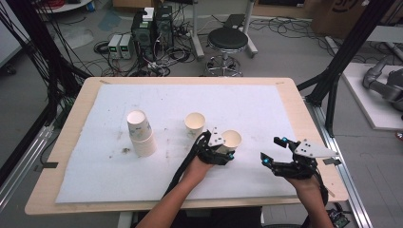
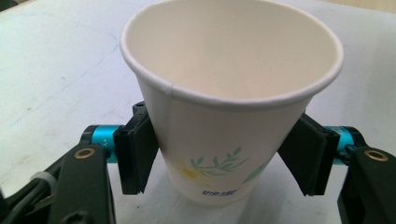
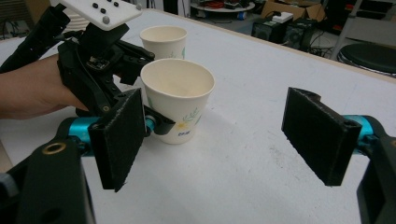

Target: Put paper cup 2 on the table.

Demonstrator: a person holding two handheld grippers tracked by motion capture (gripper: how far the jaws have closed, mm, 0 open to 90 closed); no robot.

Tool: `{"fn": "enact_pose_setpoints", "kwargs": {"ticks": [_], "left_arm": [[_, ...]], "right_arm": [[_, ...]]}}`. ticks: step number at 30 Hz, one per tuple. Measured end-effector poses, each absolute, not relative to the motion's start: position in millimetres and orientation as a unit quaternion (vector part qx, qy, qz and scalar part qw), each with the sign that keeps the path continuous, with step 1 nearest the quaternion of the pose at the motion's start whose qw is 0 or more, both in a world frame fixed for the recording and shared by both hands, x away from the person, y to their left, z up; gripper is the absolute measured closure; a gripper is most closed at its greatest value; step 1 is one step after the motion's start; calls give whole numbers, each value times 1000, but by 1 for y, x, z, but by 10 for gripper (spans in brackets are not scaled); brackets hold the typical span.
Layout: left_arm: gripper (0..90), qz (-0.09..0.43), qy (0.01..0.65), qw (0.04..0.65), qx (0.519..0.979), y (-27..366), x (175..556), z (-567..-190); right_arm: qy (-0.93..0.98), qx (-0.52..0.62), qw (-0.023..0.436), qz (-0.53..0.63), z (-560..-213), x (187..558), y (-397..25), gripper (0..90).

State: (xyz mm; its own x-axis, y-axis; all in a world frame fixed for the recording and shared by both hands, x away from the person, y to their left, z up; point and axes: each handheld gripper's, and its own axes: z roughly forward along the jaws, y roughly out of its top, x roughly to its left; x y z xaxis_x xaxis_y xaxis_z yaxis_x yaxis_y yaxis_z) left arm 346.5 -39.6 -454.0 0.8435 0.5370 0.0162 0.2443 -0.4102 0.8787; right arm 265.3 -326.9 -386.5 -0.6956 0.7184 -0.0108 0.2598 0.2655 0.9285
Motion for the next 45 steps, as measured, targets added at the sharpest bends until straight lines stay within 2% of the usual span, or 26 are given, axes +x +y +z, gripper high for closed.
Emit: {"fn": "enact_pose_setpoints", "kwargs": {"ticks": [5, 9, 12, 27, 35, 45], "left_arm": [[290, 145, 230, 492, 827, -38, 345, -454], [189, 134, 236, 503, 821, -31, 342, -453], [176, 133, 241, 507, 817, -22, 340, -453], [179, 124, 232, 583, 768, 43, 313, -438], [167, 149, 244, 611, 738, 83, 300, -424], [168, 176, 240, 621, 725, 118, 282, -413]], "right_arm": [[765, 318, 222, 514, -387, 266, -326, 222], [769, 314, 218, 512, -388, 266, -325, 221], [770, 314, 216, 511, -389, 266, -323, 221], [774, 312, 211, 509, -391, 267, -318, 221], [780, 306, 216, 502, -392, 268, -313, 220], [781, 303, 216, 502, -391, 267, -311, 220]]}}
